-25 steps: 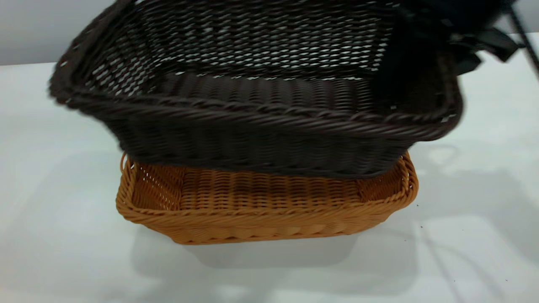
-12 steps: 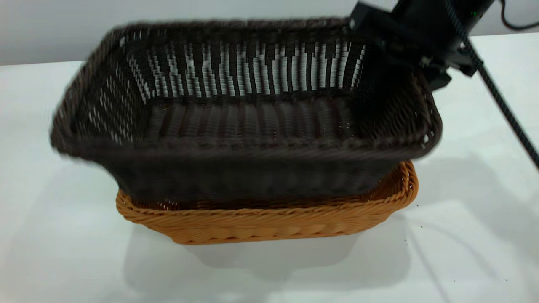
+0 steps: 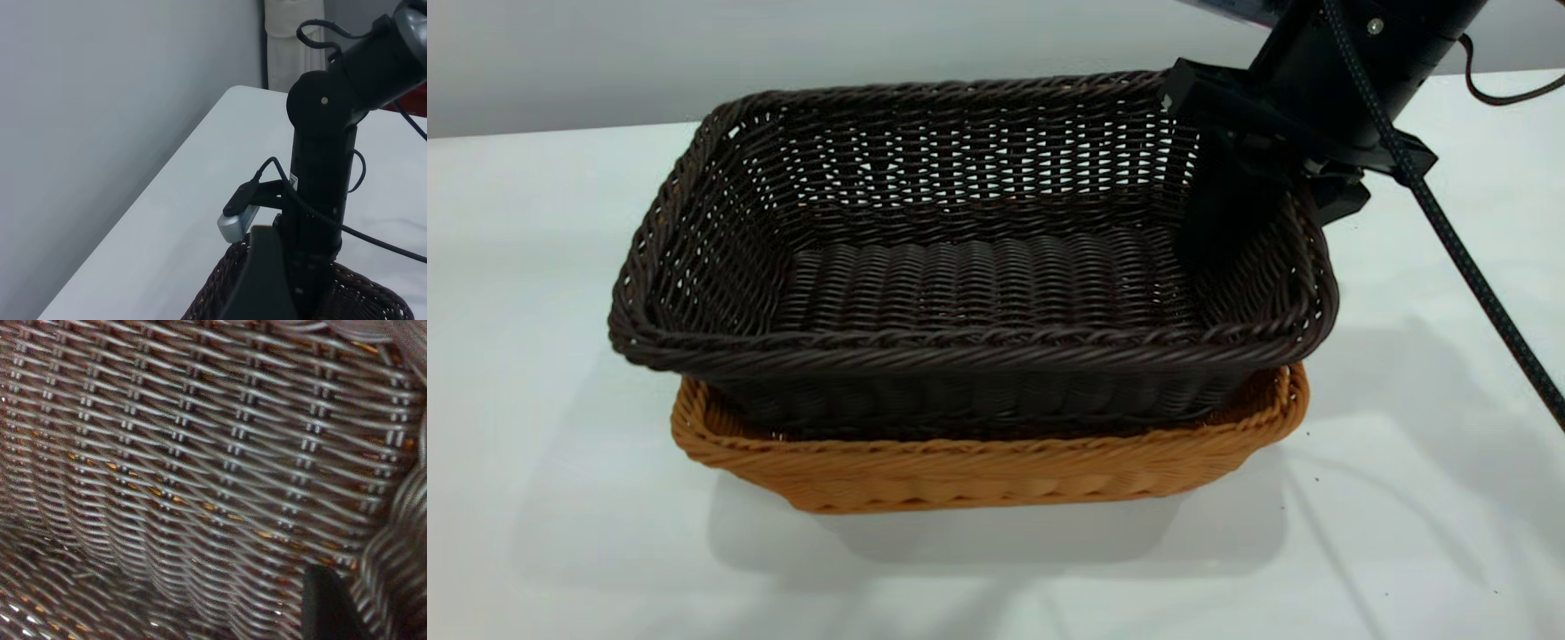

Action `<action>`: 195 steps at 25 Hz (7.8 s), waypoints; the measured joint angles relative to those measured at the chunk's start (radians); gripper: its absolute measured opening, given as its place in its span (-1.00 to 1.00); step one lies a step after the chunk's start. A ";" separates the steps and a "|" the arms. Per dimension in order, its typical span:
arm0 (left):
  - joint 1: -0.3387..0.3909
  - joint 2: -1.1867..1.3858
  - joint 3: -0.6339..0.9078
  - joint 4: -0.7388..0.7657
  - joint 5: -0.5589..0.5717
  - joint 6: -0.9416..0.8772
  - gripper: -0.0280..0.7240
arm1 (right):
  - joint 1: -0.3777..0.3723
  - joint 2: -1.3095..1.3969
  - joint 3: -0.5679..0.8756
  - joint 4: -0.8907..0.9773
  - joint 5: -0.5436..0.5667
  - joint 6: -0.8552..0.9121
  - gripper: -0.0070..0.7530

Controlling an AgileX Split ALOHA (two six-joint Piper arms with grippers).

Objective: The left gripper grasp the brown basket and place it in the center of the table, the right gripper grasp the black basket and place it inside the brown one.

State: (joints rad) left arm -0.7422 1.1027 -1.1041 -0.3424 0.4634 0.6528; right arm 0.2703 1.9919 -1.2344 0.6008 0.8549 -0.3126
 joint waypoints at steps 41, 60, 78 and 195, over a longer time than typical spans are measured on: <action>0.000 -0.001 0.000 0.010 0.035 0.001 0.42 | -0.001 -0.257 -0.131 -0.281 0.125 0.039 0.40; 0.000 -0.113 0.000 0.083 0.144 -0.117 -0.92 | 0.000 -0.803 -0.128 -0.274 0.099 0.038 -0.98; -0.290 -0.183 0.125 0.596 0.332 -0.631 -0.93 | -0.001 -1.518 0.154 -0.400 0.085 0.028 -0.98; 0.779 -1.103 0.658 0.295 0.617 -0.653 -0.93 | -0.001 -1.992 0.749 -0.479 0.205 0.187 -0.97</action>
State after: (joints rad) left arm 0.0365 0.0000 -0.4465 -0.0477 1.0801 0.0000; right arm 0.2696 0.0000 -0.4858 0.1216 1.0598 -0.1258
